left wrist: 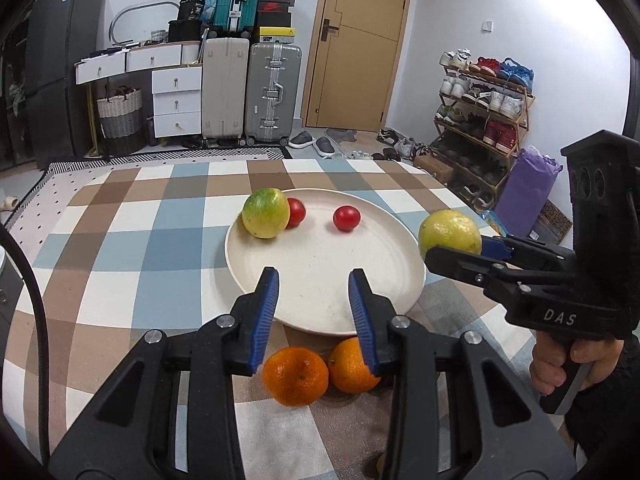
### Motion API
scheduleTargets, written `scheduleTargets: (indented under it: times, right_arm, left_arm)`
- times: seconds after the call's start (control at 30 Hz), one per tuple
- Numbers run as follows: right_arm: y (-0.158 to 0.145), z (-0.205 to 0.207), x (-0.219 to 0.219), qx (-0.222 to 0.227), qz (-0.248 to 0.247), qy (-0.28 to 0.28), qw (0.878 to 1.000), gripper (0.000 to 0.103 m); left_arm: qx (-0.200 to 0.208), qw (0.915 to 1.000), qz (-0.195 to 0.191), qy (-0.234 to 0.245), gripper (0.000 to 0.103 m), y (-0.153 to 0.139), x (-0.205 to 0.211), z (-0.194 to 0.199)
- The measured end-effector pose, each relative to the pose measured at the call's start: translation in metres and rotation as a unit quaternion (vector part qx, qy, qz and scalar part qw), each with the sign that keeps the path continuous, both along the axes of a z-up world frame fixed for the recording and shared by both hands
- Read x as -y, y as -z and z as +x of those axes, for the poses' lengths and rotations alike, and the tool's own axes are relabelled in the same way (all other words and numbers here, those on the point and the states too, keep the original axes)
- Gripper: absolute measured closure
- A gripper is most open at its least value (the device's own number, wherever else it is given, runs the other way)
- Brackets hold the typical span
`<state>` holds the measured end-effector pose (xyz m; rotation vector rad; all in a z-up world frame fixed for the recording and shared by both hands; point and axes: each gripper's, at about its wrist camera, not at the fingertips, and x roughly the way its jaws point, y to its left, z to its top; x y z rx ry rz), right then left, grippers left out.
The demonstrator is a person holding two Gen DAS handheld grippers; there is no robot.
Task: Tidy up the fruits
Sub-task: 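Lower both fruits onto the cream plate and open both tools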
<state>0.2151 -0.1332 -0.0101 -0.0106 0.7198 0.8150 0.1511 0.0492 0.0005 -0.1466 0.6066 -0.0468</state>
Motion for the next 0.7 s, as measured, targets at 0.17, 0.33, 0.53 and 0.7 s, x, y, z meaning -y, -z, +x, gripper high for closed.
scheduleTargets:
  times: [0.17,0.33,0.53,0.7]
  right_arm:
    - [0.010,0.005,-0.005,-0.013,-0.014,0.003,1.000,0.052]
    - [0.017,0.008,-0.010,-0.019,-0.029,0.004,0.999,0.052]
    - [0.016,0.006,-0.008,-0.015,-0.019,0.000,1.000,0.051]
    - [0.011,0.003,-0.004,-0.002,-0.016,0.006,1.000,0.050]
  left_arm:
    - [-0.005,1.0000,-0.002,-0.004,0.069,0.007,-0.003,0.004]
    - [-0.015,0.9999,-0.006,-0.007,0.069,0.012,-0.004,0.007]
    - [-0.025,0.9996,-0.004,-0.013,0.067,0.016,-0.005,0.009]
    - [-0.026,0.9995,-0.002,-0.019,0.055,0.018,-0.007,0.008]
